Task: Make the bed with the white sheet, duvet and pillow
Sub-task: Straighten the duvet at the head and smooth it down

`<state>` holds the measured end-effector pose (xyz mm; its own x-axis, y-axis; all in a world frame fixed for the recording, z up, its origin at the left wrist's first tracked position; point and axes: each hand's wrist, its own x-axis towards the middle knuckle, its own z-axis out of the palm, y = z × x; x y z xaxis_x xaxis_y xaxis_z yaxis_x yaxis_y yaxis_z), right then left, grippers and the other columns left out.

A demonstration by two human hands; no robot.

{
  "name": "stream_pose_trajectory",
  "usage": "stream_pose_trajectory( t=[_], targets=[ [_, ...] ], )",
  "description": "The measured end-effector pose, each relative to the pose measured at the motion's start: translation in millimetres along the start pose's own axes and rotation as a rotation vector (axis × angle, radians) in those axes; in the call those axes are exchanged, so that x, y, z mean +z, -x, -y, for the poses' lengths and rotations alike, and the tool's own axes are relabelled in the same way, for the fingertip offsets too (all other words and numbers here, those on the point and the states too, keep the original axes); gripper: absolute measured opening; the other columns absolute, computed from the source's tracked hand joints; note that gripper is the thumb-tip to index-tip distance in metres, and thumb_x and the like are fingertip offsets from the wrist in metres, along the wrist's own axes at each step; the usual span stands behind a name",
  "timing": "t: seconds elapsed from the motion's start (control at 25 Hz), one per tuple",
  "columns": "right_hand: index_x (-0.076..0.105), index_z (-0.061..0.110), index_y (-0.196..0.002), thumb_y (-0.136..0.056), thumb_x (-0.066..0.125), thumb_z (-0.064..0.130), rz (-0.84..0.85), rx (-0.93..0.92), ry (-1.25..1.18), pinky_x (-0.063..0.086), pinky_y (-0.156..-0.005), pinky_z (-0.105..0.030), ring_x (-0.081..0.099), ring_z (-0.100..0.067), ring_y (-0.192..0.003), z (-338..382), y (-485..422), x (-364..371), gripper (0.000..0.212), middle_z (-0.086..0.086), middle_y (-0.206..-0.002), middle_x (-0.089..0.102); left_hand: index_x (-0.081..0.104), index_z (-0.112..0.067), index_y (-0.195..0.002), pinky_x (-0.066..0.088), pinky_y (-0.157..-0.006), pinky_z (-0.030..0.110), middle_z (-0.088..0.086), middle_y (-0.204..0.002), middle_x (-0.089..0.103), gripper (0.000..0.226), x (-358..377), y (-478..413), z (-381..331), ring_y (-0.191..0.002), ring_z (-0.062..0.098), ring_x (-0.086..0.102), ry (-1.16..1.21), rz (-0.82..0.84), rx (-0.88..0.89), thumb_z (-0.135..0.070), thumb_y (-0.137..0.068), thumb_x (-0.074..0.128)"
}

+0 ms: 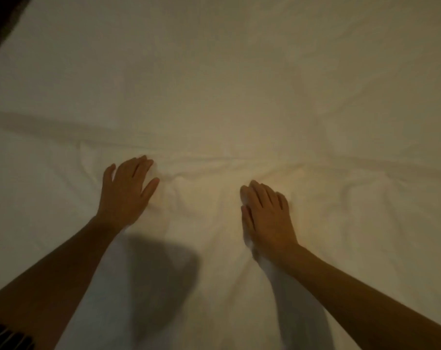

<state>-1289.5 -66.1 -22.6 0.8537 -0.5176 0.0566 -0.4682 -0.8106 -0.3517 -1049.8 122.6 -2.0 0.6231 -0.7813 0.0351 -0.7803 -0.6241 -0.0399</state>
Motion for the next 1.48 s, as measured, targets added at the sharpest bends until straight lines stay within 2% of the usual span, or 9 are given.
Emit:
stream_pose_trajectory(
  t=[0.16,0.32,0.48,0.6,0.84,1.0,1.12,1.24,1.48],
  targets=[
    [0.053,0.012,-0.13,-0.091,0.034,0.038,0.008,-0.024,0.015,0.026,-0.098,-0.041,0.051,-0.03,-0.121,75.9,-35.6,30.8,0.05,-0.013,-0.134,0.053,0.051,-0.009,-0.133,0.027,-0.103,0.049,0.012,-0.138,0.051,0.056,17.1,4.2,76.0,-0.126,0.029,0.047,0.014,-0.109,0.042,-0.046,-0.095,0.033],
    [0.053,0.01,-0.129,-0.088,0.035,0.05,0.021,-0.059,0.069,0.026,-0.095,-0.041,0.048,-0.032,-0.121,143.0,-80.7,64.7,0.06,-0.013,-0.132,0.053,0.055,-0.016,-0.129,0.026,-0.103,0.047,0.006,-0.131,0.058,0.051,30.7,-1.6,137.9,-0.119,0.025,0.053,-0.008,-0.195,0.264,-0.047,-0.093,0.038],
    [0.06,0.01,-0.091,-0.083,0.046,0.034,-0.105,-0.088,0.19,0.033,-0.074,-0.036,0.057,-0.032,-0.083,159.2,-100.4,80.7,0.029,-0.009,-0.092,0.059,0.065,-0.018,-0.096,0.042,-0.079,0.039,0.005,-0.092,0.063,0.035,40.7,-16.1,151.7,-0.082,0.029,0.059,0.112,-0.208,0.253,-0.042,-0.083,0.043],
    [0.058,0.009,-0.086,-0.077,0.06,0.016,-0.137,-0.141,0.231,0.035,-0.07,-0.036,0.049,-0.03,-0.077,158.1,-101.8,92.9,0.011,-0.01,-0.085,0.057,0.058,-0.021,-0.082,0.037,-0.066,0.035,0.001,-0.078,0.056,0.023,49.7,-15.9,148.4,-0.069,0.025,0.052,0.055,-0.224,0.215,-0.035,-0.088,0.041],
    [0.054,0.003,-0.083,-0.09,0.041,0.015,-0.255,-0.088,-0.009,0.031,-0.066,-0.03,0.047,-0.027,-0.066,161.8,-101.8,81.6,0.019,-0.012,-0.076,0.053,0.046,-0.021,-0.088,0.035,-0.073,0.034,0.004,-0.083,0.057,0.006,37.8,-22.8,150.0,-0.076,0.026,0.053,0.19,-0.335,0.289,-0.018,-0.093,0.042],
    [0.047,0.008,-0.082,-0.092,0.032,0.022,-0.208,0.008,-0.318,0.031,-0.066,-0.028,0.035,-0.016,-0.071,162.0,-125.2,53.2,0.024,-0.003,-0.076,0.04,0.039,-0.017,-0.089,0.03,-0.062,0.033,0.012,-0.067,0.055,0.012,16.2,-57.9,145.4,-0.065,0.027,0.046,0.355,-0.361,0.368,-0.007,-0.083,0.038],
    [0.047,0.003,-0.083,-0.092,0.036,0.018,-0.247,0.01,-0.282,0.03,-0.066,-0.029,0.035,-0.016,-0.072,144.6,-174.3,46.6,0.021,-0.01,-0.076,0.042,0.038,-0.017,-0.089,0.033,-0.062,0.036,0.017,-0.068,0.056,0.011,13.1,-117.7,149.6,-0.069,0.026,0.043,0.357,-0.333,0.414,-0.009,-0.081,0.04],
    [0.041,0.008,-0.083,-0.089,0.039,0.016,-0.171,-0.095,0.007,0.038,-0.055,-0.034,0.051,-0.032,-0.059,129.2,-180.0,77.9,0.011,-0.017,-0.067,0.049,0.042,-0.017,-0.087,0.04,-0.053,0.032,0.01,-0.068,0.055,0.009,37.4,-115.0,156.4,-0.06,0.029,0.055,0.085,-0.208,0.416,-0.025,-0.083,0.041],
    [0.057,0.007,-0.087,-0.091,0.04,0.025,-0.216,0.027,0.144,0.036,-0.066,-0.036,0.053,-0.032,-0.068,169.6,-171.7,78.7,0.026,-0.013,-0.079,0.056,0.059,-0.011,-0.106,0.036,-0.076,0.041,0.014,-0.1,0.058,0.037,24.5,-68.9,288.2,-0.085,0.035,0.056,-0.033,-0.139,0.157,-0.036,-0.092,0.034]
  ],
)
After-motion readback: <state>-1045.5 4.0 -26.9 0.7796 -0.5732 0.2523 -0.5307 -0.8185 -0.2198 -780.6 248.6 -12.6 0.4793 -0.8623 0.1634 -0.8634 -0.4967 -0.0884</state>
